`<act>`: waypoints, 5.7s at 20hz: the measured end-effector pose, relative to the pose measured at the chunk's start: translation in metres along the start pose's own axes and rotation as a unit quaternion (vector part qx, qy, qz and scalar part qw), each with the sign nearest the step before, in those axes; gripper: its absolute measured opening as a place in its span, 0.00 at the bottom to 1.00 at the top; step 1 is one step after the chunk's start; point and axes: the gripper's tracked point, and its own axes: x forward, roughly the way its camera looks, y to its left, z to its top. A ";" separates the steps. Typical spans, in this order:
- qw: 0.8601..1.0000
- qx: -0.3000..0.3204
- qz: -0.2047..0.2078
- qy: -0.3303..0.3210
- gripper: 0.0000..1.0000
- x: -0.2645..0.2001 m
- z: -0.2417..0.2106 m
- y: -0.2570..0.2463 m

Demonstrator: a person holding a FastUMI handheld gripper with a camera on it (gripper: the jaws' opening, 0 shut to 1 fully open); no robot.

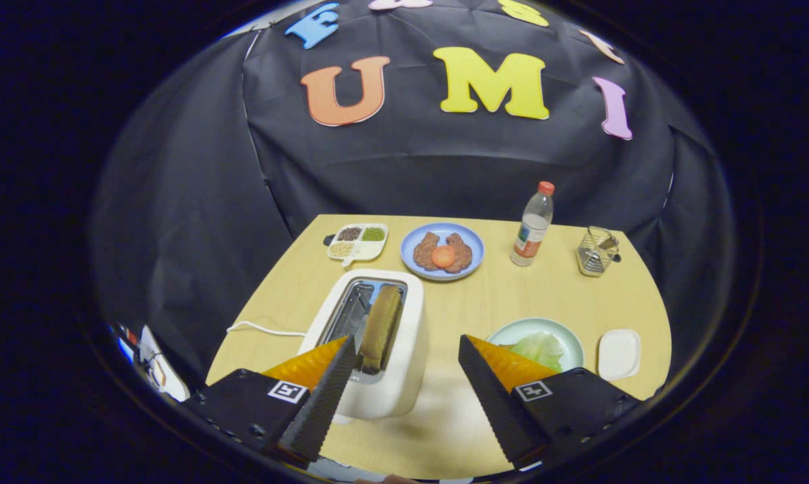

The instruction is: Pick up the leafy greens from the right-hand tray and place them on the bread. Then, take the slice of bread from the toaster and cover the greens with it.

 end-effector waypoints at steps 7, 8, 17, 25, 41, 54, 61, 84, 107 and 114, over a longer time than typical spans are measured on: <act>0.998 0.000 -0.049 0.027 0.78 0.043 0.002 0.016; 0.998 -0.003 -0.048 0.031 0.74 0.048 0.002 0.022; 0.995 0.005 -0.072 0.061 0.21 0.062 -0.007 0.023; 0.999 0.006 -0.036 0.024 0.12 0.021 0.017 0.027; 0.988 0.104 -0.095 0.059 0.12 0.008 -0.002 -0.120; 0.987 0.132 -0.049 0.078 0.12 0.069 -0.049 -0.152; 0.988 0.111 -0.066 0.082 0.12 0.082 -0.068 -0.188; 0.980 0.036 -0.133 0.140 0.80 0.101 -0.094 -0.243; 0.976 0.000 -0.099 -0.192 0.97 -0.152 0.060 -0.201; 0.949 0.016 -0.097 -0.301 0.96 -0.237 0.079 -0.200</act>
